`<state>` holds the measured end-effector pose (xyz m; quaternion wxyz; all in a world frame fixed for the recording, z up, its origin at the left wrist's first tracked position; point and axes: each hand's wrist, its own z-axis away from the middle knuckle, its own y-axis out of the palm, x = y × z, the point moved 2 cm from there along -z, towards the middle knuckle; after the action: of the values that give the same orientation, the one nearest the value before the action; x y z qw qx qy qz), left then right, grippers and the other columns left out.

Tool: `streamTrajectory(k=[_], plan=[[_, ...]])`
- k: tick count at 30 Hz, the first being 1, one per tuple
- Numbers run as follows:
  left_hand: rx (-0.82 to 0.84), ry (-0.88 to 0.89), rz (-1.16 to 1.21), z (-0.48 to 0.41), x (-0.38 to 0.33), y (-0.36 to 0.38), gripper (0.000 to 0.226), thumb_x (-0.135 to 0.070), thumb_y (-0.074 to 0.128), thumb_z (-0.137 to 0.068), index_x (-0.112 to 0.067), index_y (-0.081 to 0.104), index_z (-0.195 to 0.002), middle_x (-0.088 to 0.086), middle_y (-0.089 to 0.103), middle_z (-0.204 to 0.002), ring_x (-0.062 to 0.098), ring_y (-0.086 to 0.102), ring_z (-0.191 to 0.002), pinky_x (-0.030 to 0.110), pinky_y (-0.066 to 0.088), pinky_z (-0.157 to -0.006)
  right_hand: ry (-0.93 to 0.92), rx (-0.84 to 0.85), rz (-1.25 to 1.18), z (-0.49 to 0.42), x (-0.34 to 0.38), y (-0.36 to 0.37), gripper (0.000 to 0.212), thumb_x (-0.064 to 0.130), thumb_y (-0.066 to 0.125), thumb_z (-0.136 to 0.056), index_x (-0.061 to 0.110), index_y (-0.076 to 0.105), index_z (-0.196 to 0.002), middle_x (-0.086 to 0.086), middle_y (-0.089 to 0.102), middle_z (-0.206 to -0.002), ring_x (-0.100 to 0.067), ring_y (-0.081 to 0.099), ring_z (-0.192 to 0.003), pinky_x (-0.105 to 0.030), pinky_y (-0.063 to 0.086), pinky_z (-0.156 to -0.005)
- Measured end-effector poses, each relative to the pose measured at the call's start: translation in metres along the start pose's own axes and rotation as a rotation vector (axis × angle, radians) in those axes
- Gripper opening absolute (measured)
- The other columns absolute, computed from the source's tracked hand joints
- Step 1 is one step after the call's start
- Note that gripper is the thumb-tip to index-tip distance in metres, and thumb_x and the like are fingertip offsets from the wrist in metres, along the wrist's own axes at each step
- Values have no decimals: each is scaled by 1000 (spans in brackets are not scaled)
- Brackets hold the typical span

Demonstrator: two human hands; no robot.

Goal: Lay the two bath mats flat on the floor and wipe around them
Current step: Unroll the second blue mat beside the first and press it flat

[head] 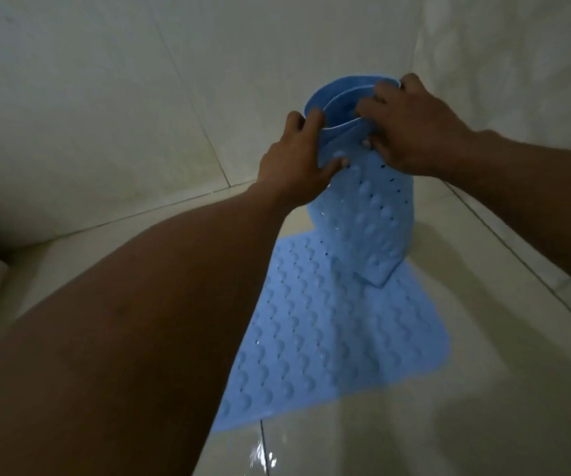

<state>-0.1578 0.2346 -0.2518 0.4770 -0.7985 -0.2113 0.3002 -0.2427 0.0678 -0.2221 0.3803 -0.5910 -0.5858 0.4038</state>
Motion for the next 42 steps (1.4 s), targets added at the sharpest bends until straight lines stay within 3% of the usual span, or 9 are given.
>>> streamTrajectory(k=[5,10,13,17,21,28,34,38,42], plan=[[16,49,26,53,19,-35,54,-56,65,-88,-19,52,-126,7,60,-116,27,60,-98,39,47,-76,2,284,15,11,58,-44,24,27,59,-96,12,62,-115,-18,63,-112,-39,47,-115,-39,38,-80],[-69,-32,179,86,50,-73,50,-49,58,-86,-13,53,-121,9,68,-108,32,64,-97,39,49,-78,44,351,-56,-11,118,-66,30,33,58,-97,6,65,-106,-22,65,-100,-31,61,-77,-36,46,-67],[35,-114,176,103,69,-86,47,-45,60,-91,-15,53,-126,10,69,-110,32,64,-96,34,47,-78,75,446,-243,-17,140,-56,32,35,58,-98,4,65,-105,-18,68,-87,-27,69,-57,-33,56,-50],[291,-321,158,128,94,-73,42,-36,62,-92,-20,53,-130,12,66,-117,32,62,-102,32,43,-79,106,591,-418,-6,166,-2,35,37,59,-98,3,66,-94,-14,68,-82,-21,69,-52,-29,55,-46],[519,-489,100,165,115,-33,44,-35,61,-93,-22,52,-135,13,61,-130,28,58,-101,31,42,-79,144,756,-566,21,188,73,37,37,61,-96,0,68,-95,-12,66,-81,-23,68,-60,-31,57,-48],[752,-730,66,244,132,27,54,-47,60,-96,-22,45,-142,14,56,-141,33,54,-124,33,40,-85,100,1088,-700,62,221,159,40,42,63,-95,2,62,-92,-7,59,-83,-27,64,-76,-38,61,-58],[917,-773,62,278,123,27,52,-47,60,-98,-16,54,-140,12,52,-146,31,50,-132,35,41,-99,35,1215,-704,102,240,177,38,44,67,-91,16,55,-68,-5,57,-77,-24,63,-75,-34,59,-60],[862,-751,129,278,122,45,51,-51,60,-97,-18,57,-136,11,51,-147,30,49,-133,36,39,-104,25,1203,-607,103,229,181,36,43,66,-92,19,55,-68,-1,52,-73,-18,58,-68,-32,56,-57],[738,-714,232,286,116,51,44,-50,57,-99,-21,57,-132,11,55,-142,31,53,-127,31,38,-91,93,1208,-530,101,225,165,42,47,64,-92,6,69,-98,-11,63,-93,-28,67,-83,-29,56,-48]])
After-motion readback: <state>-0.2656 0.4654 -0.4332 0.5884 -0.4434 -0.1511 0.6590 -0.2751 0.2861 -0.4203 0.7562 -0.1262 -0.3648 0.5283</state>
